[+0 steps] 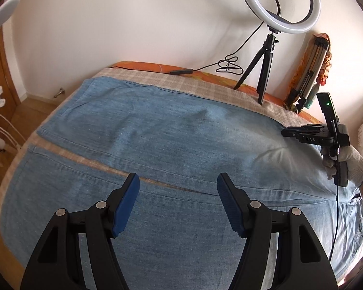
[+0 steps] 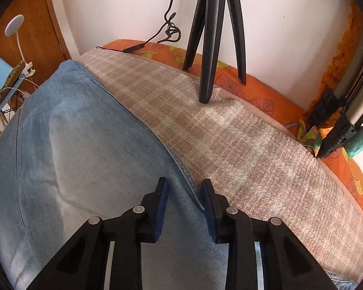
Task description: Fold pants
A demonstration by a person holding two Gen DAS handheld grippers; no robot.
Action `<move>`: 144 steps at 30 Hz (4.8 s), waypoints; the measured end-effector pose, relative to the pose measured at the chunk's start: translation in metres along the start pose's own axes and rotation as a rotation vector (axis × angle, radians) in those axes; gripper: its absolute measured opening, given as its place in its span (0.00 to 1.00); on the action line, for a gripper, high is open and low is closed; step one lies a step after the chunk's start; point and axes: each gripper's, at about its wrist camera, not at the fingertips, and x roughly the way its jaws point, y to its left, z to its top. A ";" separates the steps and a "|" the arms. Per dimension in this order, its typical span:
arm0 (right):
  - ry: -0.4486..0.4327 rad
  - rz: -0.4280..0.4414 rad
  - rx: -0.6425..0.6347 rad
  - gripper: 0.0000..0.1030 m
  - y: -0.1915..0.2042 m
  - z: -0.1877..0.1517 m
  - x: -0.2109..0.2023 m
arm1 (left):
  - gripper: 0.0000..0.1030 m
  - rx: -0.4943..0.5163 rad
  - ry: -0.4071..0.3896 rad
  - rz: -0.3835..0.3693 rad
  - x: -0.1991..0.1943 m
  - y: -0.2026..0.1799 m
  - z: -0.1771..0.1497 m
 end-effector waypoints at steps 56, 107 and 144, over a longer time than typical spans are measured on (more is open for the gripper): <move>-0.144 0.132 0.028 0.03 0.187 -0.192 -0.134 | 0.65 -0.101 0.280 0.212 0.127 0.018 0.073; -0.190 0.015 -0.089 0.03 0.204 -0.196 -0.152 | 0.55 -0.093 -0.034 0.371 -0.022 0.132 -0.033; -0.211 -0.029 -0.090 0.03 0.201 -0.186 -0.155 | 0.40 -0.528 0.065 0.168 0.002 0.257 -0.055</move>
